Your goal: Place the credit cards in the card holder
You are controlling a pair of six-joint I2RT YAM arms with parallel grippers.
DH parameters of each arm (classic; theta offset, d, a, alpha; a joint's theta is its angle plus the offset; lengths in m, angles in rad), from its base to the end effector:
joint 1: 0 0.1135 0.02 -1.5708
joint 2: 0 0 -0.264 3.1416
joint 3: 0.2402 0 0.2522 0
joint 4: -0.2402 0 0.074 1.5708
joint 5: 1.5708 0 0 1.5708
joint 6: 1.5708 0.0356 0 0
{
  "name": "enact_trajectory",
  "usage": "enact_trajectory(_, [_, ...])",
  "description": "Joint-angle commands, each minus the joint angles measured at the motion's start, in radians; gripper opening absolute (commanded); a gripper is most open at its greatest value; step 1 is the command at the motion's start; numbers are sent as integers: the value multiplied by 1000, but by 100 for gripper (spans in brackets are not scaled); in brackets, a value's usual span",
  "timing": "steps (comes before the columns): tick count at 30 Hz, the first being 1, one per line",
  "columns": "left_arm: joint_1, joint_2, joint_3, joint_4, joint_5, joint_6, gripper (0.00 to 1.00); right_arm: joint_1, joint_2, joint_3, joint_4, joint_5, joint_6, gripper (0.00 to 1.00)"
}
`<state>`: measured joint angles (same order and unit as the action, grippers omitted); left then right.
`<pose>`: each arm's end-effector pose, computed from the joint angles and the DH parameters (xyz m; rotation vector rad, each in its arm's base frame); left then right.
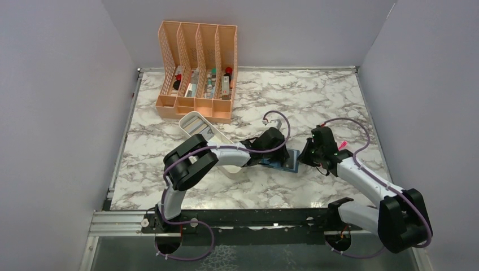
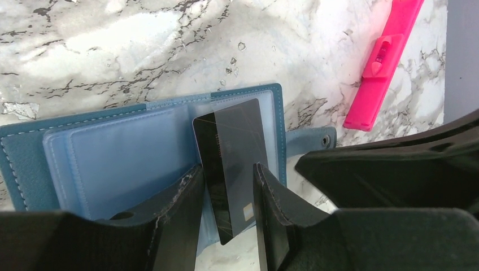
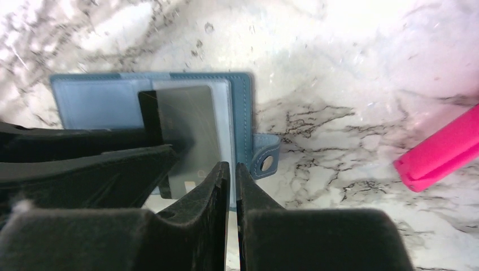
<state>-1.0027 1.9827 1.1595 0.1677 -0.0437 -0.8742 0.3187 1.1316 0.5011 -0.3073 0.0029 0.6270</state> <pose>0.2289 -0.3558 0.1498 0.1288 2.4052 -0.9258 0.1955 0.0644 0.1681 0.3929 2.5206 0.3772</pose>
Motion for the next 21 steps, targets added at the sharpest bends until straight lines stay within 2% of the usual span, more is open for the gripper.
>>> enact_trajectory(1, [-8, -18, 4, -2, -22, 28, 40, -1, -34, 58, -47, 93, -6, 14])
enact_trajectory(16, [-16, 14, 52, -11, 20, 118, 40, -1, 149, 33, 68, 98, 4, 11])
enact_trajectory(21, [-25, 27, 85, -28, 28, 143, 40, -1, 154, 31, 87, 81, 3, 11])
